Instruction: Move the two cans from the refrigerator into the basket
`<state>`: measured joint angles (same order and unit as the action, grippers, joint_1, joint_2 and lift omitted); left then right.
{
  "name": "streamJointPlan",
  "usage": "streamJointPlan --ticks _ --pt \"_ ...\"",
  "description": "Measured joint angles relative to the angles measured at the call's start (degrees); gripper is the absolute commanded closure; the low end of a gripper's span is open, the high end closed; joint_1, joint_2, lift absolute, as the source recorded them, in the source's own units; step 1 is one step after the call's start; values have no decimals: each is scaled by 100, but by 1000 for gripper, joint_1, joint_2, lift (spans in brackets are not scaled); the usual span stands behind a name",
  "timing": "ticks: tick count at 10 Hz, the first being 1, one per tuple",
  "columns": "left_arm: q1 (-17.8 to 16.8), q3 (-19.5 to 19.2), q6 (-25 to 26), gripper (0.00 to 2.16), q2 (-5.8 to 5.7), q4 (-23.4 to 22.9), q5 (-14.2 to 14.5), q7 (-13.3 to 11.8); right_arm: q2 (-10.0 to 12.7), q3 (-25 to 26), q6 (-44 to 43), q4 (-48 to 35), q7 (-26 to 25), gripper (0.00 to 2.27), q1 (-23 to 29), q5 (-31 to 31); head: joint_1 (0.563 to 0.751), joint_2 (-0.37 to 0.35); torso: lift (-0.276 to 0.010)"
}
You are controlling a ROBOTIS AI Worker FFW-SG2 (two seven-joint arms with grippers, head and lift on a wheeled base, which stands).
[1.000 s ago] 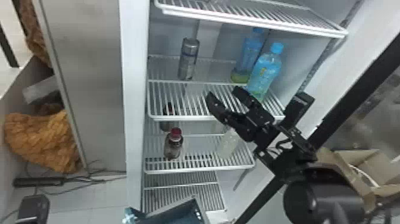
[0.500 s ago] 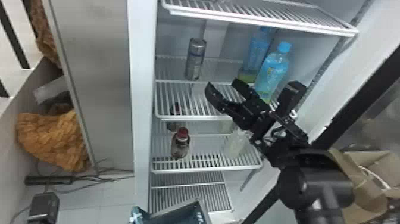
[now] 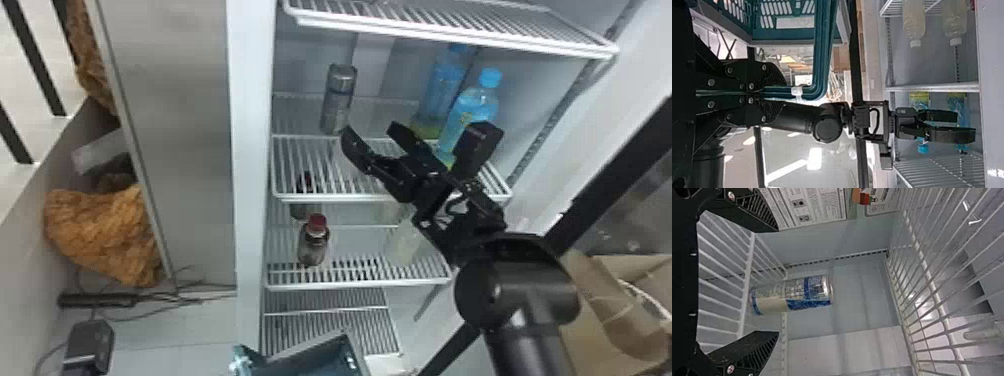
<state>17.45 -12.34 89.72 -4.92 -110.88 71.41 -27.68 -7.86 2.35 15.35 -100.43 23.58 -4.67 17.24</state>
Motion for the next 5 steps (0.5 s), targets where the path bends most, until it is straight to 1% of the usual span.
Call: streamJointPlan --ticks 3,5 --pt "0 -8 0 1197 0 0 0 1 71 -122 -2 124 -285 107 -186 -135 695 -207 -35" --pt "0 -11 0 1197 0 0 0 0 100 -178 -2 435 -365 104 -408 -170 695 -203 -35"
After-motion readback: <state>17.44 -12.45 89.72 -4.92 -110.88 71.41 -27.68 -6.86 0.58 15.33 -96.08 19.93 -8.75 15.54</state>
